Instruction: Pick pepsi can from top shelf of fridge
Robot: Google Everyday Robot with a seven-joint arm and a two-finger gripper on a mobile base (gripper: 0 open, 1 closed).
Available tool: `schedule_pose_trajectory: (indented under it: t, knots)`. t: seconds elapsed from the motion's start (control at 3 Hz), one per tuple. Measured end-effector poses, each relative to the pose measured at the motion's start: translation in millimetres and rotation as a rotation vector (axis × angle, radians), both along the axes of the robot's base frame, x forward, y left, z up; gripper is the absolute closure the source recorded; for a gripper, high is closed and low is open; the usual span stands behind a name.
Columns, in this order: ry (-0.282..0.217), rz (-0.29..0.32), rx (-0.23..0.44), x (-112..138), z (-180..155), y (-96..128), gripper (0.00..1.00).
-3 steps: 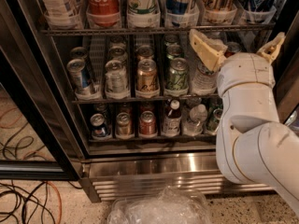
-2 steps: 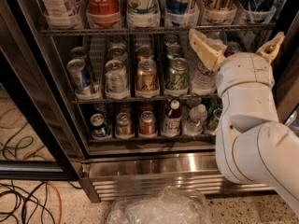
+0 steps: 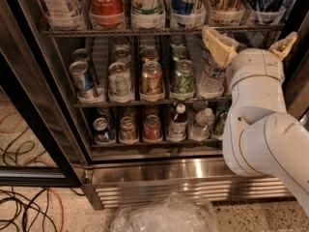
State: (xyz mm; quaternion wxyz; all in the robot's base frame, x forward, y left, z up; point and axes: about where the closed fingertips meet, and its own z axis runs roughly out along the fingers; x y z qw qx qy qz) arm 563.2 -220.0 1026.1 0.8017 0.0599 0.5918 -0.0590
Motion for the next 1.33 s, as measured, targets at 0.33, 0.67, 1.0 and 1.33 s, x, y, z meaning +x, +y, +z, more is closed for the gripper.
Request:
schedule_pose_trajectory:
  t: [0.33,0.67,1.0,1.33]
  knots:
    - [0.000,0.000,0.001,-0.1,-0.1,0.2,0.00]
    - [-0.004,-0.019,0.015,-0.9,-0.5,3.0,0.00]
    - [-0.048,-0.070,0.003,2.3,12.3,-0.6,0.00]
    - [-0.048,-0.072,0.004,2.5,12.3,-1.1,0.00]
